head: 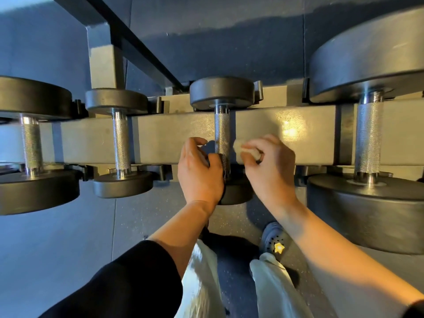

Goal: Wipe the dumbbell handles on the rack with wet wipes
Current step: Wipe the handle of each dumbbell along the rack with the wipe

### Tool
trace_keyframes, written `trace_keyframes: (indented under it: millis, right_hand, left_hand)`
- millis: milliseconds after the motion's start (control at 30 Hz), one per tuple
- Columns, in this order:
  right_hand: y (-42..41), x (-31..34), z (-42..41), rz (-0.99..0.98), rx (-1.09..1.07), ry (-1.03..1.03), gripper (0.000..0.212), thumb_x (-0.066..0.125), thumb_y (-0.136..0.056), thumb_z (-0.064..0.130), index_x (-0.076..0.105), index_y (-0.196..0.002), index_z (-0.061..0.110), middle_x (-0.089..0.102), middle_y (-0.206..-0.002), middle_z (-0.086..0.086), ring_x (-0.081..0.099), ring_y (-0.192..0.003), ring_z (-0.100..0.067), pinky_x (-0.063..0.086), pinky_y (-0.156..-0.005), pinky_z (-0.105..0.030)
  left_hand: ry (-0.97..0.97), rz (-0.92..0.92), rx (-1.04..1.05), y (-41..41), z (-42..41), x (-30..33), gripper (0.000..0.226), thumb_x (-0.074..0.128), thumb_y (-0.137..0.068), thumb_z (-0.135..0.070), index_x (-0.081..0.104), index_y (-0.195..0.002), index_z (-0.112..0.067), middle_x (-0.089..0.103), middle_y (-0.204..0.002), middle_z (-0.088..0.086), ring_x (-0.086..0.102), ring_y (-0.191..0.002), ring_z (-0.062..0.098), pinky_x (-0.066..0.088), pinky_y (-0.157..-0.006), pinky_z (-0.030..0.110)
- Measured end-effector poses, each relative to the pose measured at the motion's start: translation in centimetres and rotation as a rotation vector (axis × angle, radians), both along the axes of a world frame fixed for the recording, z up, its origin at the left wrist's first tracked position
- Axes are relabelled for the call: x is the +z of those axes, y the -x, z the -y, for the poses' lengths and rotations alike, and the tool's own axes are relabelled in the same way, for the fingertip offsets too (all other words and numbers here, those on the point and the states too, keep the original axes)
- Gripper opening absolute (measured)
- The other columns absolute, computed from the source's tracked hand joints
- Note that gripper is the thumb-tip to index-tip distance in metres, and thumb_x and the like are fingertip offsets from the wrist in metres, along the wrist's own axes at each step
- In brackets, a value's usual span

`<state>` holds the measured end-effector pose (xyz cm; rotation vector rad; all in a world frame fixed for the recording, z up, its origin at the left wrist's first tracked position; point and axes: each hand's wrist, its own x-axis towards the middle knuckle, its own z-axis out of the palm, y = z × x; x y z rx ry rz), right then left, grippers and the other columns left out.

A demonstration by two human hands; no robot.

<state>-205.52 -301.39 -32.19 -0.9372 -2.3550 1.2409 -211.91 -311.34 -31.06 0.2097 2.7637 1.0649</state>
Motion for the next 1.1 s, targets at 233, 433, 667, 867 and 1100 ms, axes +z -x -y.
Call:
trace_keyframes:
  millis: [233, 433, 667, 867, 1100]
  right_hand:
    - [2.8, -0.1, 1.5, -0.158, 0.074, -0.038, 0.014, 0.069, -0.079, 0.003, 0.073, -0.091, 0.006, 0.070, -0.098, -0.006, 0.064, -0.092, -0.014, 0.049, -0.082, -0.019]
    - [3.3, 0.1, 1.8, -0.012, 0.108, -0.126, 0.018, 0.072, -0.074, 0.004, 0.068, -0.090, 0.012, 0.069, -0.090, -0.007, 0.065, -0.079, -0.023, 0.056, -0.068, -0.038]
    - [3.1, 0.1, 1.7, -0.020, 0.131, -0.125, 0.028, 0.071, -0.072, -0.001, 0.054, -0.093, 0.003, 0.063, -0.081, -0.009, 0.063, -0.073, -0.023, 0.048, -0.058, -0.030]
    - [1.3, -0.5, 0.0, -0.022, -0.117, -0.048, 0.042, 0.064, -0.075, -0.006, 0.045, -0.112, -0.006, 0.057, -0.099, -0.008, 0.059, -0.089, -0.019, 0.053, -0.072, -0.032]
    - [5.0, -2.1, -0.3, -0.147, -0.169, -0.280, 0.016, 0.053, -0.077, -0.007, 0.058, -0.086, 0.004, 0.060, -0.086, -0.009, 0.052, -0.083, -0.025, 0.046, -0.064, -0.035]
  left_hand:
    - [-0.022, 0.012, 0.010, 0.7, 0.7, -0.2, 0.021, 0.054, -0.083, -0.003, 0.050, -0.096, -0.020, 0.049, -0.069, 0.002, 0.045, -0.064, 0.013, 0.045, -0.068, 0.031]
    - [-0.046, 0.014, 0.001, 0.8, 0.9, -0.5, 0.020, 0.054, -0.082, -0.003, 0.051, -0.095, -0.019, 0.049, -0.072, -0.003, 0.044, -0.065, 0.011, 0.043, -0.067, 0.026]
    - [-0.043, 0.025, -0.035, 0.7, 1.0, -0.6, 0.021, 0.054, -0.081, -0.002, 0.051, -0.095, -0.018, 0.049, -0.073, -0.002, 0.044, -0.065, 0.010, 0.040, -0.064, 0.023]
    - [-0.044, 0.041, -0.081, 1.0, 1.1, -0.5, 0.020, 0.054, -0.082, -0.002, 0.051, -0.095, -0.018, 0.049, -0.075, 0.000, 0.044, -0.066, 0.011, 0.039, -0.065, 0.021]
    - [-0.061, 0.071, -0.098, 1.1, 1.2, -0.6, 0.020, 0.054, -0.082, -0.003, 0.051, -0.094, -0.018, 0.047, -0.073, -0.002, 0.043, -0.066, 0.011, 0.040, -0.066, 0.025]
